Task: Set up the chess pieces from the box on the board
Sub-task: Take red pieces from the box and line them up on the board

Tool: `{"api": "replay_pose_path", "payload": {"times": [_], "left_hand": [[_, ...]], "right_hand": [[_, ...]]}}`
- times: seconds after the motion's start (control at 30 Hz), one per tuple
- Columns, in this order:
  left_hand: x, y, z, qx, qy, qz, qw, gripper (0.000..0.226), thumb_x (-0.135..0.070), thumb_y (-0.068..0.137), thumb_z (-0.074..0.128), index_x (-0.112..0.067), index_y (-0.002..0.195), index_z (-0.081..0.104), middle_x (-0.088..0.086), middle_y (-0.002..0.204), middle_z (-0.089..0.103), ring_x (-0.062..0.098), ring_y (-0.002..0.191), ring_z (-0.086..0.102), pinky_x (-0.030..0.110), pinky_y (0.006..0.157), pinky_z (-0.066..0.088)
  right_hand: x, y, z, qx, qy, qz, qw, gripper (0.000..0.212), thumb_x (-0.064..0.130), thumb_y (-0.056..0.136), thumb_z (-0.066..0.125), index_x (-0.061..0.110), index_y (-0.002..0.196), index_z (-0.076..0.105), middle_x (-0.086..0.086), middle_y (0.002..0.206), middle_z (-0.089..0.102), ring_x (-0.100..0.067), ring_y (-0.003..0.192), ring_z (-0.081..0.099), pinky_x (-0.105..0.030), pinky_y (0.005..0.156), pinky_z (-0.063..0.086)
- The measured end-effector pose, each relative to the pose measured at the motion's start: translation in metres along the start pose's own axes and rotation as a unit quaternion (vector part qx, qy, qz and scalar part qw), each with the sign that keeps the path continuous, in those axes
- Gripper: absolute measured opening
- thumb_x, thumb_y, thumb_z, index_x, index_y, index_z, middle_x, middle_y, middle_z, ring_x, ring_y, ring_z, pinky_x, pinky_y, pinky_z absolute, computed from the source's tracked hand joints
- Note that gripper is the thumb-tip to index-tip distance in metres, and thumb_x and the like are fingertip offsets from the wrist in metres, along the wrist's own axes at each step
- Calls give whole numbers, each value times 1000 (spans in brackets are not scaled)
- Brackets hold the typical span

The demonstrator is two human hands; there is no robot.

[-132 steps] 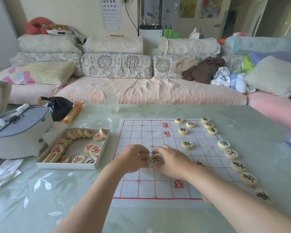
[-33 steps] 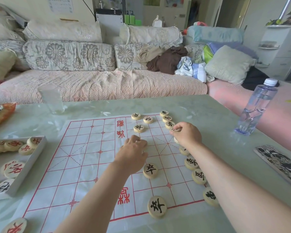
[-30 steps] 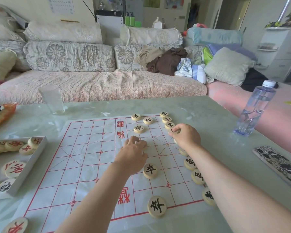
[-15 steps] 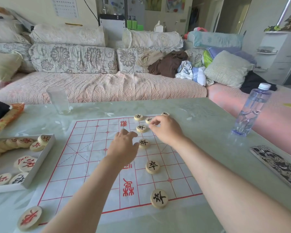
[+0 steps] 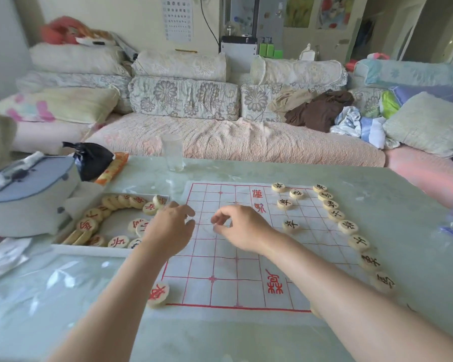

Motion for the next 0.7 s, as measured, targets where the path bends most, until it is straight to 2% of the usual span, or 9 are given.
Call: {"api": "replay_pose_path", "payload": {"times": [0.13, 0.23, 0.33, 0.5, 0.6, 0.7], "left_hand": [[60, -6, -32, -23, 28, -49, 998, 26, -26, 88, 56, -32, 112, 66, -1, 119, 55, 24, 113, 50, 37, 90, 47], [97, -15, -43, -11, 22, -75, 997, 24, -24, 86, 59, -31, 107, 67, -3, 109, 58, 21, 102, 56, 32, 81, 47], [118, -23, -46, 11, 19, -90, 996, 21, -21, 84, 63, -31, 102, 70, -5, 101, 61, 15, 90, 54, 27, 74, 44], [135, -24, -42, 25, 23, -79, 996, 14, -34, 83, 68, -37, 96, 69, -8, 103, 62, 18, 105, 55, 34, 86, 49], [135, -20, -39, 47, 48, -66, 996, 23, -36, 86, 62, -36, 107, 69, -5, 116, 60, 22, 114, 48, 35, 96, 43], [133, -17, -36, 71, 60, -59, 994, 27, -38, 89, 55, -37, 112, 69, -2, 123, 57, 25, 116, 42, 36, 100, 39]], "right_hand": [[47, 18, 34, 42, -18, -35, 998, 23, 33, 89, 64, 28, 111, 67, 9, 113, 64, -12, 97, 58, -34, 93, 48], [81, 36, 53, 56, -41, -63, 996, 25, 31, 89, 64, 30, 114, 65, 8, 116, 62, -15, 109, 57, -34, 94, 47], [106, 57, 72, 72, -96, -84, 989, 28, 33, 92, 60, 32, 120, 63, 4, 125, 59, -20, 115, 56, -32, 92, 45], [127, 85, 91, 90, -220, -96, 967, 41, 36, 94, 58, 34, 135, 54, 0, 146, 48, -26, 128, 51, -36, 101, 41], [126, 97, 106, 115, -250, -73, 959, 46, 44, 92, 60, 33, 136, 52, -1, 138, 55, -27, 123, 55, -35, 97, 45], [121, 106, 114, 106, -221, -54, 968, 43, 39, 90, 66, 35, 131, 55, -1, 133, 58, -27, 119, 57, -33, 92, 46]]}}
Point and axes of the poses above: each hand's wrist, its own y-axis towards the middle knuckle, its own z-axis out of the palm, x = y × z, the point moved 4 cm from there along y, towards the middle knuckle
